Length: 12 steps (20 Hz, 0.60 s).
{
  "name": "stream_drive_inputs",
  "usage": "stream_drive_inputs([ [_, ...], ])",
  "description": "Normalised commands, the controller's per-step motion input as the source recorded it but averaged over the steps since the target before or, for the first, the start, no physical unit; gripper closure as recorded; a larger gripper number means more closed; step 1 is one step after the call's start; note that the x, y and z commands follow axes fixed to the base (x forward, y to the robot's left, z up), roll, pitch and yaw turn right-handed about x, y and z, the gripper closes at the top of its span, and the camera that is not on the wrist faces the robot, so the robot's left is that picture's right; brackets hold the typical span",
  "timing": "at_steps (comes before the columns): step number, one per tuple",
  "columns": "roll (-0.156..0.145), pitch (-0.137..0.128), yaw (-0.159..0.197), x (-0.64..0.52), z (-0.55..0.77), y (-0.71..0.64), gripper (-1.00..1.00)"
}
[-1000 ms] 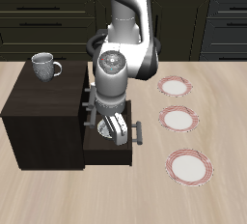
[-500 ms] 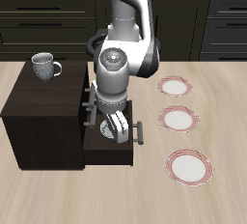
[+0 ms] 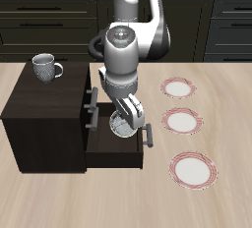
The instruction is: Place the bowl on the nearest plate relative to the robot
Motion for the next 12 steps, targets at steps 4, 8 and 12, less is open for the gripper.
stream_drive_inputs([
  [4, 0.04, -0.11, 0.099, -0.1, 0.7, 0.2, 1.0],
  [8, 0.021, -0.092, 0.08, -0.16, 0.61, 0.12, 1.0],
  [12, 0.033, -0.074, 0.088, -0.17, 0.46, 0.1, 1.0],
])
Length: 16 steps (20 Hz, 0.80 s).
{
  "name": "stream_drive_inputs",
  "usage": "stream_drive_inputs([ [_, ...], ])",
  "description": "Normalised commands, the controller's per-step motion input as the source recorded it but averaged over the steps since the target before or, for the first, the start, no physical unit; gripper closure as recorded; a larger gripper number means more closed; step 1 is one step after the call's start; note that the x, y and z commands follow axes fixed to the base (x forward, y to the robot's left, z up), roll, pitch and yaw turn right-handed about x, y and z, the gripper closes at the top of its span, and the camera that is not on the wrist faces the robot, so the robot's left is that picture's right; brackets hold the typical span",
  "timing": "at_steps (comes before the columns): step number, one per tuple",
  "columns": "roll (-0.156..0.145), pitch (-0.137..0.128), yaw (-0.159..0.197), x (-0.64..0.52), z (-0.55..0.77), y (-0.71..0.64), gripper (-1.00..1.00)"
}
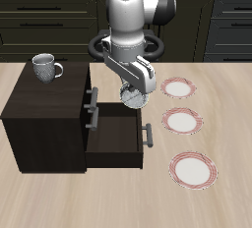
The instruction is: Place the bowl on the nearest plate relative to the robot
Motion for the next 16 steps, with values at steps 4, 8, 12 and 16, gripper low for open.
stream_drive_inputs([
  [4, 0.024, -0.025, 0.078, -0.06, 0.16, 0.11, 1.0],
  [8, 0.063, 0.019, 0.173, -0.04, 0.12, 0.26, 1.0],
  [12, 0.07, 0.038, 0.199, -0.05, 0.11, 0.32, 1.0],
  [16, 0.106, 0.082, 0.276, -0.07, 0.19, 0.48, 1.0],
])
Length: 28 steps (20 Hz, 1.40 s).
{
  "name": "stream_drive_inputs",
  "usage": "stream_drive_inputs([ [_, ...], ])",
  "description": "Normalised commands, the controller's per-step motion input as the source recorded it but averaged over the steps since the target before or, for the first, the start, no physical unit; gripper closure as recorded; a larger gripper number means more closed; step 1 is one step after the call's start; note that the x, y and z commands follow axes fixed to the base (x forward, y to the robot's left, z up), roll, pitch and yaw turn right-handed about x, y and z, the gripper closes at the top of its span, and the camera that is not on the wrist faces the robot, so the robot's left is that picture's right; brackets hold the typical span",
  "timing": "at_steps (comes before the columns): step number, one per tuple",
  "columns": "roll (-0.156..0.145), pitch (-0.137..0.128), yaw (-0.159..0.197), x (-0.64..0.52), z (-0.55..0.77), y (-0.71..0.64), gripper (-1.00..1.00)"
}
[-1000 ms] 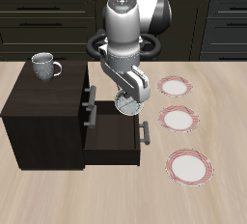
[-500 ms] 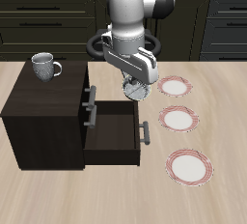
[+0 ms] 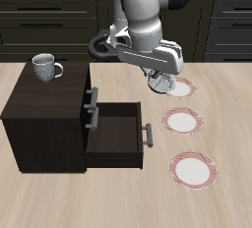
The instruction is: Place the bowl on the nearest plate relative to the robot
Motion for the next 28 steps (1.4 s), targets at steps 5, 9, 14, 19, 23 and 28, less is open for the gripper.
stream_drive_inputs([
  [5, -0.01, 0.019, 0.269, -0.04, 0.19, 0.32, 1.0],
  [9, -0.001, 0.04, 0.288, -0.05, 0.11, 0.3, 1.0],
  [14, -0.005, 0.01, 0.154, -0.09, 0.01, 0.19, 1.0],
  [19, 0.005, -0.017, 0.143, -0.25, -0.06, 0.23, 1.0],
  [23, -0.017, -0.059, 0.06, -0.33, -0.07, 0.12, 1.0],
  [28, 0.01, -0.026, 0.01, -0.28, -0.09, 0.06, 1.0],
])
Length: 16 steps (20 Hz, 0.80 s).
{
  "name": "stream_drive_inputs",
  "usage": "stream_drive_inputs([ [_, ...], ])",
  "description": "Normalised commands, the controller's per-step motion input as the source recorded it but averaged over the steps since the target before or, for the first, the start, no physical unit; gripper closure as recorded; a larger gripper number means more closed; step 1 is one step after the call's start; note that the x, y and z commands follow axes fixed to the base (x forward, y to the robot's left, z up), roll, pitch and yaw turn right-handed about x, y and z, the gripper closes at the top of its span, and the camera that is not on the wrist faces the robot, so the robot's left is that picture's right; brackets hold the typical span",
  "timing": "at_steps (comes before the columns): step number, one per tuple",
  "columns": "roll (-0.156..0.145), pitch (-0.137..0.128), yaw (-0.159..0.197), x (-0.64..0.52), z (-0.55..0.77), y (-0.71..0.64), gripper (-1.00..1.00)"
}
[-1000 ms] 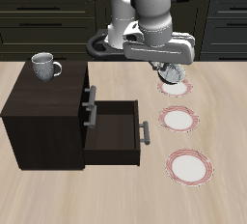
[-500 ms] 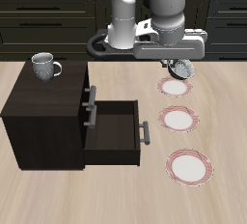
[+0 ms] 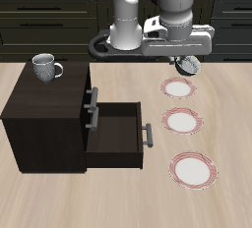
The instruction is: Place the bowl on the nearest plate relative to the robot
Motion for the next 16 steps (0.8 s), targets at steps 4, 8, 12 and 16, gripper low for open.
stream_drive_inputs([
  [4, 0.029, 0.005, 0.03, -0.38, -0.22, 0.08, 1.0],
  [8, 0.019, 0.006, 0.036, -0.24, -0.15, 0.06, 1.0],
  [12, 0.042, 0.001, 0.021, -0.3, -0.2, 0.09, 1.0],
  [16, 0.048, 0.013, 0.015, -0.29, -0.21, 0.14, 1.0],
])
